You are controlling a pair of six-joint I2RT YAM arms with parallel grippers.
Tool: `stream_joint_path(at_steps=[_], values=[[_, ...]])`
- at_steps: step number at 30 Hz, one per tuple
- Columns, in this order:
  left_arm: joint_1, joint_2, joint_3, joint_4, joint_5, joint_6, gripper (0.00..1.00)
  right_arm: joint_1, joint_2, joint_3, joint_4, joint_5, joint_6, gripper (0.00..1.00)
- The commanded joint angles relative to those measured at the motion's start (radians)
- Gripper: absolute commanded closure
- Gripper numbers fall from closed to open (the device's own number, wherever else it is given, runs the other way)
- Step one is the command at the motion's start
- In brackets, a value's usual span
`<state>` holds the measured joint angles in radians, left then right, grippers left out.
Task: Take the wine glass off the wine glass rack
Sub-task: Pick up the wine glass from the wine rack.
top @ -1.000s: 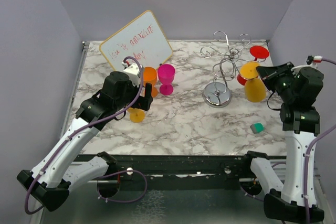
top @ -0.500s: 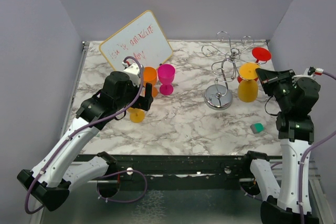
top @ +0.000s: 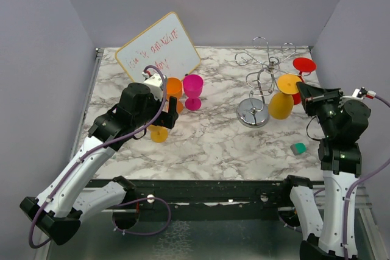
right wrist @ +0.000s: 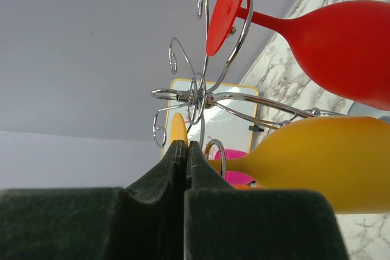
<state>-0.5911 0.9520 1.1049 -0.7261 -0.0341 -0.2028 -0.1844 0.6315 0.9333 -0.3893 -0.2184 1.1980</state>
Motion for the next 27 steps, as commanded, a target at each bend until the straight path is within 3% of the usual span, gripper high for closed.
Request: stream_joint_path(at_steps=[1,10,27], values=[[0.002,-0.001,-0.002,0.016,0.023,-0.012,0.01,0.0,-0.002,-0.014,0.035,-0.036,0.047,0.99],[0.002,-0.013,-0.008,0.014,0.02,-0.011,0.01,0.003,-0.001,0.031,-0.017,-0.063,-0.054,0.99],[0.002,-0.006,-0.001,0.018,0.027,-0.013,0.01,0.026,-0.029,0.045,-0.077,-0.094,-0.085,0.99]])
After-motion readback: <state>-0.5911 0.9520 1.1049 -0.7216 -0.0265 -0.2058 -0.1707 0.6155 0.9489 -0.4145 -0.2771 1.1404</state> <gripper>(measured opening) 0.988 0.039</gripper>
